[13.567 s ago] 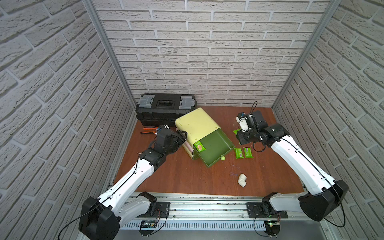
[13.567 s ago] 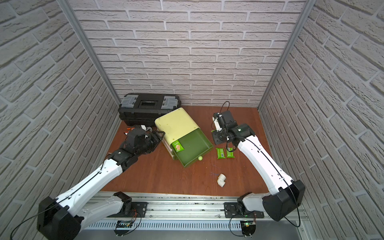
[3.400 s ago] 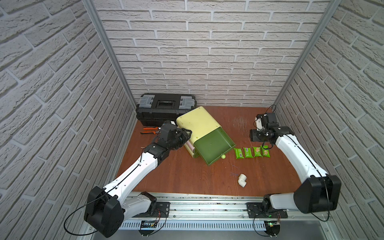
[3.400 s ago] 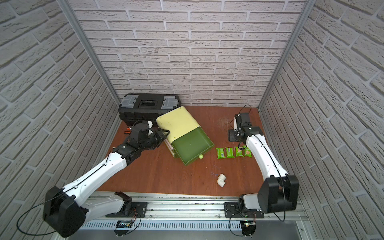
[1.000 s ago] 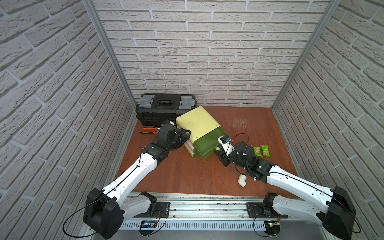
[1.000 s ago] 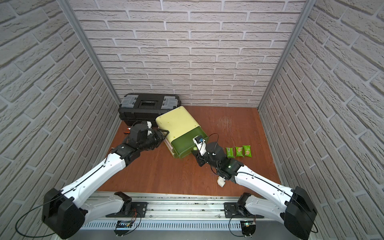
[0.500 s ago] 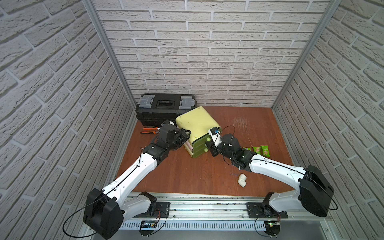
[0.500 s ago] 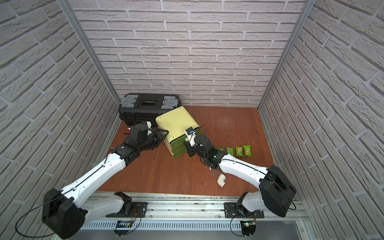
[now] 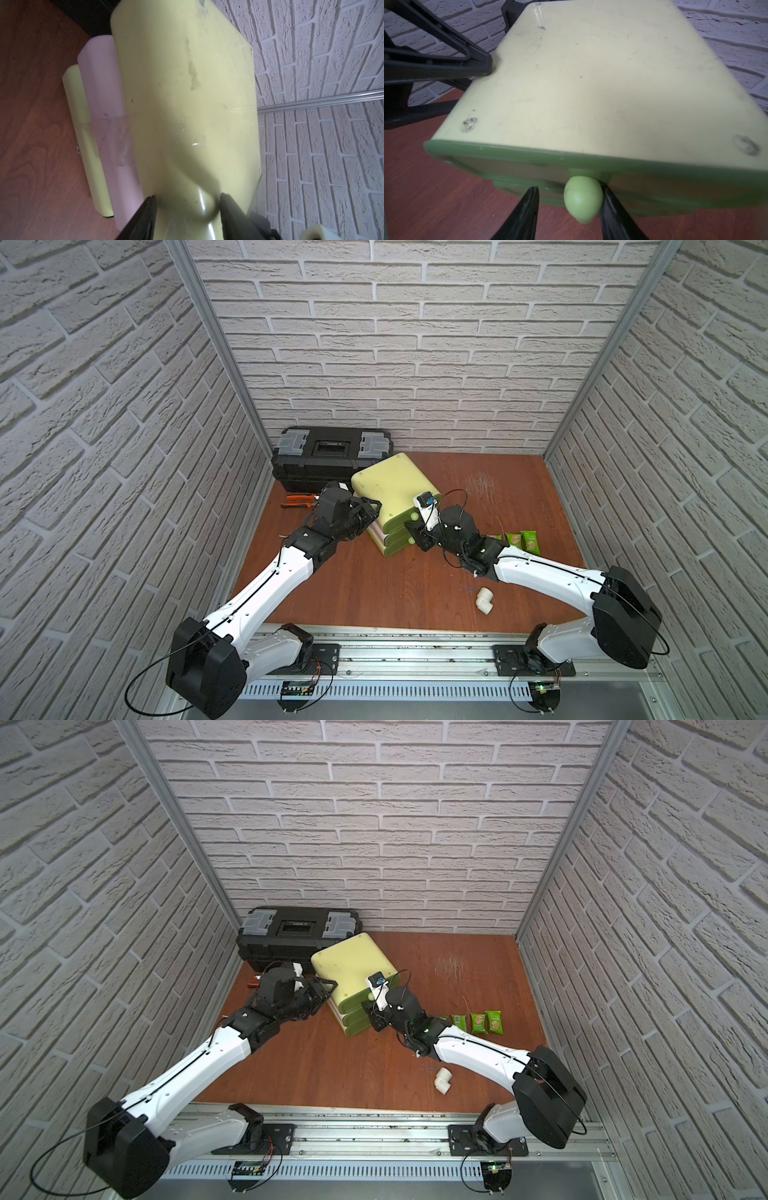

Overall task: Take the cookies out of the drawer
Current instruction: Close the drawer of the storage box.

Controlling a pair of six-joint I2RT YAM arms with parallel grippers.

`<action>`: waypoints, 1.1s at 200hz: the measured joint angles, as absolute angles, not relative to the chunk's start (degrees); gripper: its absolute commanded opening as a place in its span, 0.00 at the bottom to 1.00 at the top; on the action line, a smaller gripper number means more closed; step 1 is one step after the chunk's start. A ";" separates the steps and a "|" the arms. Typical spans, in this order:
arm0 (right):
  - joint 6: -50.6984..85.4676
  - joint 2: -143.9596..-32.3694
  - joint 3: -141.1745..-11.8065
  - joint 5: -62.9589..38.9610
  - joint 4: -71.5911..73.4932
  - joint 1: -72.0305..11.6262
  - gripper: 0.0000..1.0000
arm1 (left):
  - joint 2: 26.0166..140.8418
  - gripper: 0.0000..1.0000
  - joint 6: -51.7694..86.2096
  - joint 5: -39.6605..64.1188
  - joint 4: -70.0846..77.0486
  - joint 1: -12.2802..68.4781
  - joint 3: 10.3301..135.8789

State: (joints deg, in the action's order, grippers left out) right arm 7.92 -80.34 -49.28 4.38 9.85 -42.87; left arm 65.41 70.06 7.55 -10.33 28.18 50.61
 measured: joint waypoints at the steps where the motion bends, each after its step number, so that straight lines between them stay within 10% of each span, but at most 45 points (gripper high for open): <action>1: 7.90 -80.12 -49.21 4.36 9.78 -42.89 0.58 | 65.41 0.54 70.06 7.55 -10.33 28.18 50.61; 220: 8.67 -88.86 -42.22 4.64 20.32 -40.71 0.54 | 65.08 0.54 70.08 7.29 -10.50 28.18 50.39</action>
State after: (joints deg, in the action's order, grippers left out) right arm 8.67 -88.86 -42.22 4.64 20.32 -40.71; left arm 65.08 70.08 7.29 -10.50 28.18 50.39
